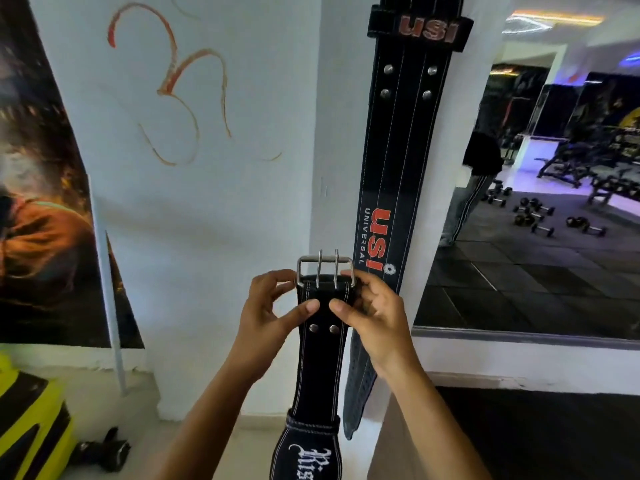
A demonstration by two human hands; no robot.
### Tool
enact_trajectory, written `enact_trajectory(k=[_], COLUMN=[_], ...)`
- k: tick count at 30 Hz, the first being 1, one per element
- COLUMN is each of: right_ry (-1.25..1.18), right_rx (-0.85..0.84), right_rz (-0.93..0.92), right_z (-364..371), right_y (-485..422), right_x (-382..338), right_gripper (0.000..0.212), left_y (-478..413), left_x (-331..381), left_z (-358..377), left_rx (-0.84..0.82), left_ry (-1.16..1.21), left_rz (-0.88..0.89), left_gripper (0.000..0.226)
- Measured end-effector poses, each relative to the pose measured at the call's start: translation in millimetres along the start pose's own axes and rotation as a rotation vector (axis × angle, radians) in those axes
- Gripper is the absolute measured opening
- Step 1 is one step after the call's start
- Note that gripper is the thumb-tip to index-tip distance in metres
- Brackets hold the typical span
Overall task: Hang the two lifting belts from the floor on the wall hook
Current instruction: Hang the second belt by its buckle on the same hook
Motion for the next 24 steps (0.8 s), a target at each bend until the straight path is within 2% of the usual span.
enact_trajectory(k=[4, 8, 10, 16, 21, 24], right_ry=[0.097, 0.076, 0.076, 0.116, 0.113, 0.067], right_rx=[0.021, -0.029, -0.039, 0.105, 0.175, 0.225], right_rz=[-0.204, -0.410, -0.457, -0.700, -0.915, -0.969], right_z=[-9.9, -17.2, -20.9, -36.3, -44.5, -46.5], right_y=[-31.8, -71.6, -93.9, -162.5, -197.8, -220.2], right_x=[-21.1, -62.5, -87.0, -187.8, -288.8, -335.5], right_gripper=[0.052, 0.046, 0.049, 0.060, 0.046, 0.037], left_y=[-15.6, -44.6, -62.7, -116.4, -152.3, -174.4], left_x=[25.7, 60.9, 81.7, 171.8, 264.7, 312.2], left_z=[29.0, 61.5, 80.8, 137.9, 182.3, 204.8], left_rx=[-0.013, 0.011, 0.021, 0.010, 0.039, 0.081], left_ry=[0.034, 0.001, -0.013, -0.011, -0.046, -0.103], left_rz=[0.124, 0.243, 0.300, 0.532, 0.774, 0.861], left_gripper=[0.041, 0.044, 0.046, 0.063, 0.069, 0.068])
Point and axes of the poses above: each hand's wrist, its own y-axis away from the middle knuckle, its own z-axis out of the palm, x = y × z, the point moved 4 cm from there along -y, towards the middle knuckle, and after that the axes turned 15 degrees about x, right-handed, at the moved point
